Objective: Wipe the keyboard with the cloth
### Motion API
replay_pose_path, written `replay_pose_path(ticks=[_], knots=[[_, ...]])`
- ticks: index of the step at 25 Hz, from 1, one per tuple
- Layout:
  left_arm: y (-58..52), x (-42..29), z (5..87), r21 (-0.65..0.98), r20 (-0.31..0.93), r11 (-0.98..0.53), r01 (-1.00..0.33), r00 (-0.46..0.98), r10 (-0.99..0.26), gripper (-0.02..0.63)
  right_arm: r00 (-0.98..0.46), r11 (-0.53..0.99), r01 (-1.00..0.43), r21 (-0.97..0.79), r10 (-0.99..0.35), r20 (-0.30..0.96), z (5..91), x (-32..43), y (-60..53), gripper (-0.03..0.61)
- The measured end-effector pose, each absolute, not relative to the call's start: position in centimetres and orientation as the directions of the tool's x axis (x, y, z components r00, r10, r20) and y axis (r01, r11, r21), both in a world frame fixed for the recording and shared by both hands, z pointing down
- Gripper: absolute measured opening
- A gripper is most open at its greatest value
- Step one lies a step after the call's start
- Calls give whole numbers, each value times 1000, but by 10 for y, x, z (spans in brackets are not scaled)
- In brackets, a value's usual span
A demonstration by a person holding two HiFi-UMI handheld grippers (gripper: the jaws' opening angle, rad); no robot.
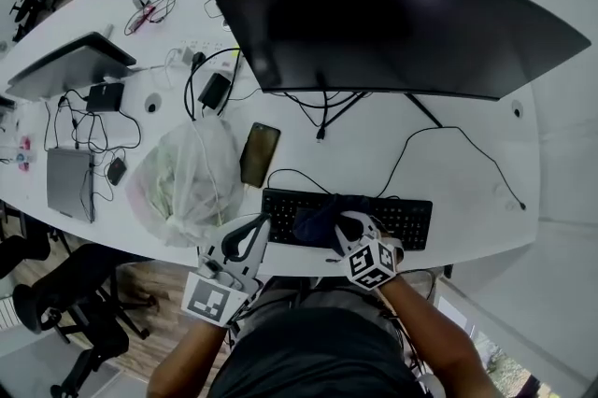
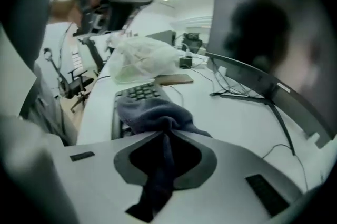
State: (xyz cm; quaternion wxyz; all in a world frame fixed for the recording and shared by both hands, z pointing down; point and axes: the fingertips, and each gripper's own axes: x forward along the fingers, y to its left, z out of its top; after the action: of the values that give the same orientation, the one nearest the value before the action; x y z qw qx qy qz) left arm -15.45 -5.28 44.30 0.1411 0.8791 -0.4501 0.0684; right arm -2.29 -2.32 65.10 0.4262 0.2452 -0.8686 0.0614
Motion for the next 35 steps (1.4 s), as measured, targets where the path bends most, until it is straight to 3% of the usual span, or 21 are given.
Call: replay_pose_path(ticks=[3,7,11,13,18,23,28,32,33,35], knots=[[-56,-157,444,189,251,-549,-814,581,-774,5,-447,811,-566,146,-450,773,644,-14,-58,41],[-58,-155,440,188,241,-556,-809,587,-773,5,-554,926,-364,104,-305,774,647,-59,1,38],[-60,-158,445,192,247,-555,-810,587,-771,5,-454,807,-568,163,-472,755,647,-20,-60,38],[-60,-160,448,193,254,-550,-813,582,-772,5,-416,785,-585,204,-507,755,643,-13,-82,38],[-59,-158,448,197,262,-555,-808,589,-765,5,-586,952,-274,133,-275,763,650,-68,0,35],[-63,-160,447,194,249,-550,-812,583,-773,5,-459,800,-586,129,-459,761,646,-25,-52,35],[-61,-159,445,195,249,-554,-809,587,-770,5,-595,948,-315,43,-233,770,652,-60,40,35],[-62,-162,445,199,248,-554,-808,589,-769,5,-471,808,-580,104,-437,766,646,-9,-9,32],[-62,-163,446,200,247,-552,-810,587,-771,5,-443,783,-610,122,-465,767,644,-4,-18,32],[-61,-166,447,199,247,-551,-811,585,-772,5,-476,835,-535,126,-422,772,647,-27,-6,32]])
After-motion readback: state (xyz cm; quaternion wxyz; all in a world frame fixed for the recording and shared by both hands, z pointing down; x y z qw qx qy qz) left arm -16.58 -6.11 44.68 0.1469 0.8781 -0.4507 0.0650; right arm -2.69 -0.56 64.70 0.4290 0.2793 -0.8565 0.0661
